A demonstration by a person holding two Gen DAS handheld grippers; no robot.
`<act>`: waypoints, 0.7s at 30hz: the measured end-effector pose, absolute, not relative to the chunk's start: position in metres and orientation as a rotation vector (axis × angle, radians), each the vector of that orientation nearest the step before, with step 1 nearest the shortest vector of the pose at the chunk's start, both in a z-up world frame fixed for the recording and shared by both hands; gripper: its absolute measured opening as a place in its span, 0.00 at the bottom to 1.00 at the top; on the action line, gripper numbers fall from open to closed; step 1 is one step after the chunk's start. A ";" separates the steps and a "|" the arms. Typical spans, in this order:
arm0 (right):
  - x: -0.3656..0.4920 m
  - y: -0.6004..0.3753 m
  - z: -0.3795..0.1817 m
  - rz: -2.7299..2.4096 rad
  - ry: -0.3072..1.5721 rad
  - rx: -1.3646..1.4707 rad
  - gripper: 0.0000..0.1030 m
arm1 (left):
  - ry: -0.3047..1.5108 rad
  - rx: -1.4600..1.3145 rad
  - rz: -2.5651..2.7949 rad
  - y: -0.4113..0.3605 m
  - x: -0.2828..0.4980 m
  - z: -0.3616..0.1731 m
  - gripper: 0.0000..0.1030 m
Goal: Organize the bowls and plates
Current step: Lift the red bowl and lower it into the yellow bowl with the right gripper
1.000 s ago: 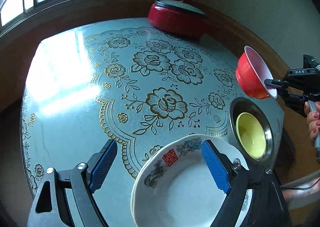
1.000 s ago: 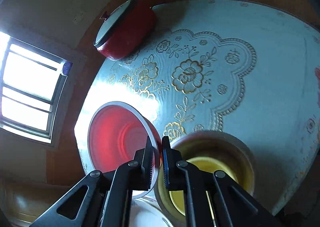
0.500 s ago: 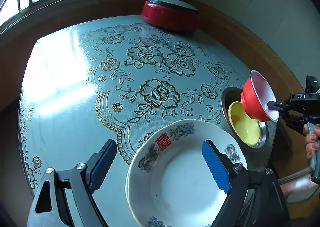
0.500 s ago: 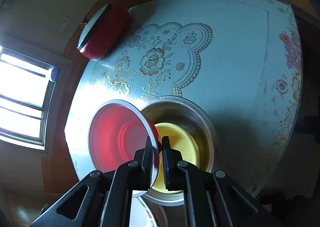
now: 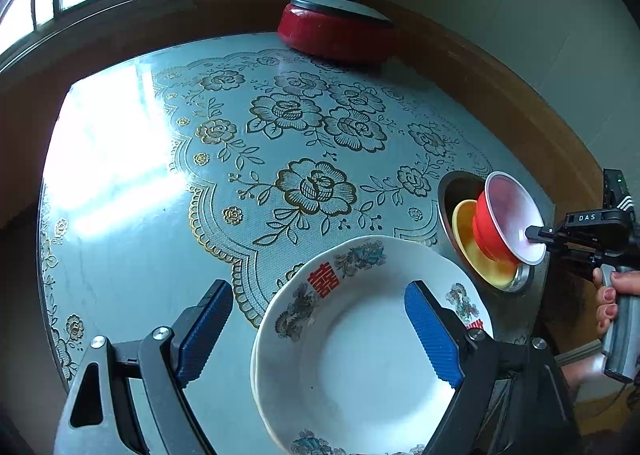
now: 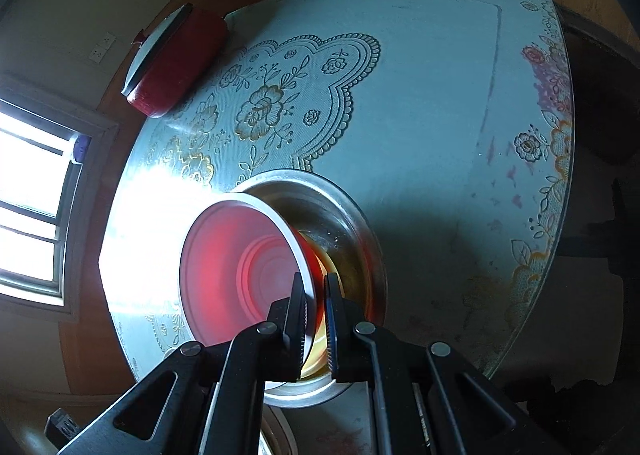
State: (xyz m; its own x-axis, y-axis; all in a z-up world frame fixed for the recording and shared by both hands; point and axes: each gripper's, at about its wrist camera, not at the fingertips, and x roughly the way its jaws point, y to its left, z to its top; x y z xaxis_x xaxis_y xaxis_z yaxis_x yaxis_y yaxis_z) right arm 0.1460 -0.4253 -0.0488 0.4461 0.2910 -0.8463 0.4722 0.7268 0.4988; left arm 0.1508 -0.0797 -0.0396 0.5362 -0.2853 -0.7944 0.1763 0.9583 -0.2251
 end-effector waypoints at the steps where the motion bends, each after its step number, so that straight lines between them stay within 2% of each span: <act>1: 0.146 -0.425 -0.049 -0.129 1.136 0.791 0.07 | 0.965 -0.120 -0.277 -0.080 0.151 -0.039 0.86; 9: 0.150 -0.415 -0.048 -0.130 1.150 0.733 0.07 | 0.961 -0.085 -0.283 -0.084 0.148 -0.038 0.86; 21: 0.163 -0.393 -0.043 -0.138 1.169 0.502 0.10 | 0.956 -0.056 -0.289 -0.089 0.149 -0.035 0.87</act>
